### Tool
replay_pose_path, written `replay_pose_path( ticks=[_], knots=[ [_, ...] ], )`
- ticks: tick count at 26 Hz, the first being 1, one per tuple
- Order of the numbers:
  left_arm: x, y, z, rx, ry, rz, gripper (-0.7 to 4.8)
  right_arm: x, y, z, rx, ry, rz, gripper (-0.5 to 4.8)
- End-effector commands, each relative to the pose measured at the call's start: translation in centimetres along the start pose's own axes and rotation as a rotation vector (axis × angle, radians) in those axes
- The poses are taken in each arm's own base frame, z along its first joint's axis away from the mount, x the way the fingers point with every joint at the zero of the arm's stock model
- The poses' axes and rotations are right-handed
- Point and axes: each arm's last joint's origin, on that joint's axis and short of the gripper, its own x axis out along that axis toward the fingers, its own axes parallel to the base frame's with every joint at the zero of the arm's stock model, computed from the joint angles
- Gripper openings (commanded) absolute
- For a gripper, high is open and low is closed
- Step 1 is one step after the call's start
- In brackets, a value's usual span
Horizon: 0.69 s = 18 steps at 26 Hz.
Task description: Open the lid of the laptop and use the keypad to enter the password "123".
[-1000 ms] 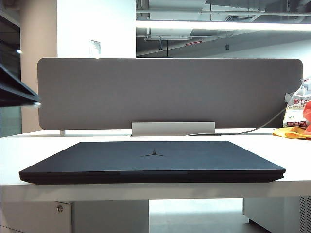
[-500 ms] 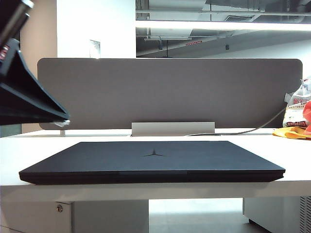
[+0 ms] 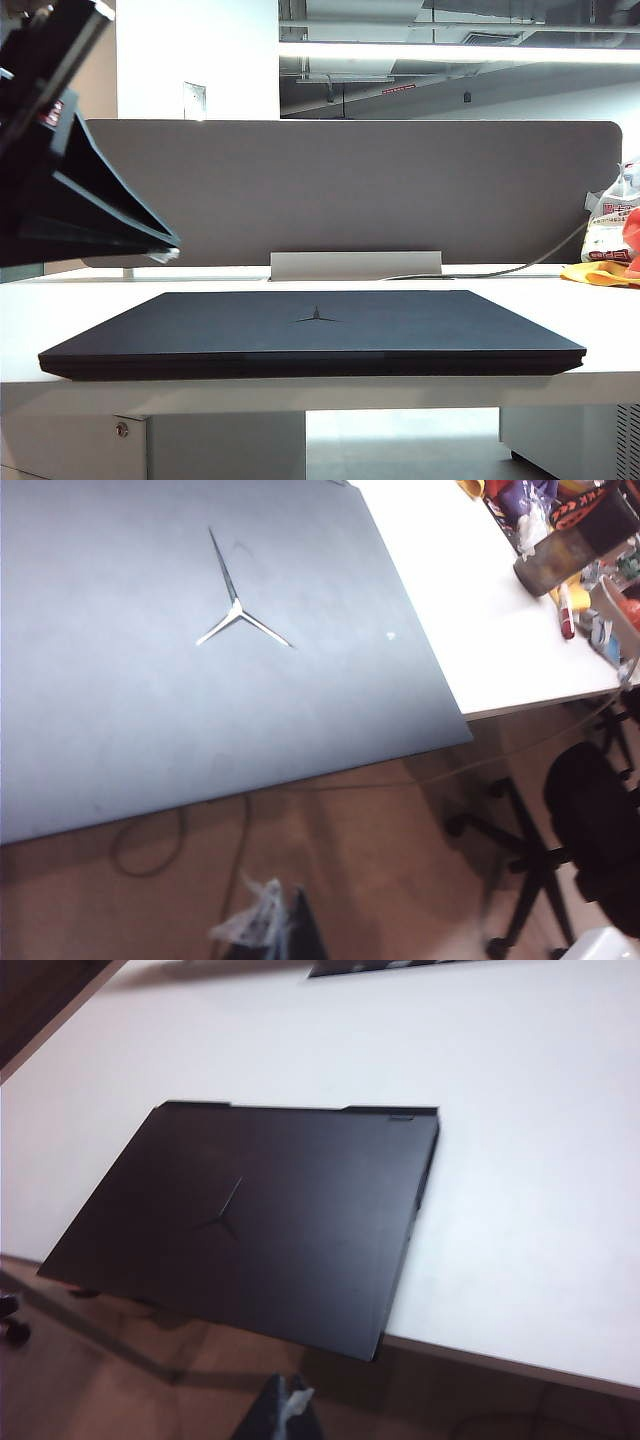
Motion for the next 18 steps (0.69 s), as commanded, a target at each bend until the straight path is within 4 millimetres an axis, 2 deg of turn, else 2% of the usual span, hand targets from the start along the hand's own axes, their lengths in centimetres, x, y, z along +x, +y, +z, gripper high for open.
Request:
replay_pose_path(
  ticks=[1, 5, 6, 12, 18],
  knots=[
    [0.4, -0.3, 0.3, -0.075, -0.022, -0.031, 0.07, 0.7, 0.1, 0.4, -0.014, 0.023, 0.032, -0.09],
    [1.0, -0.3, 0.2, -0.165, -0.017, -0.033, 1.52, 1.9, 0.0, 0.6, -0.02, 0.087, 0.038, -0.09],
    [1.2, -0.3, 0.2, -0.189, -0.015, -0.032, 1.66, 2.3, 0.0, 0.7, -0.023, 0.1, 0.042, -0.09],
    [2.3, -0.5, 0.1, -0.3, 0.039, -0.067, 1.81, 4.3, 0.6, 1.3, -0.067, 0.144, 0.098, -0.09],
    [4.4, -1.8, 1.1, -0.323, 0.105, -0.079, 1.81, 6.6, 1.8, 1.4, -0.131, 0.187, 0.11, -0.09]
  ],
)
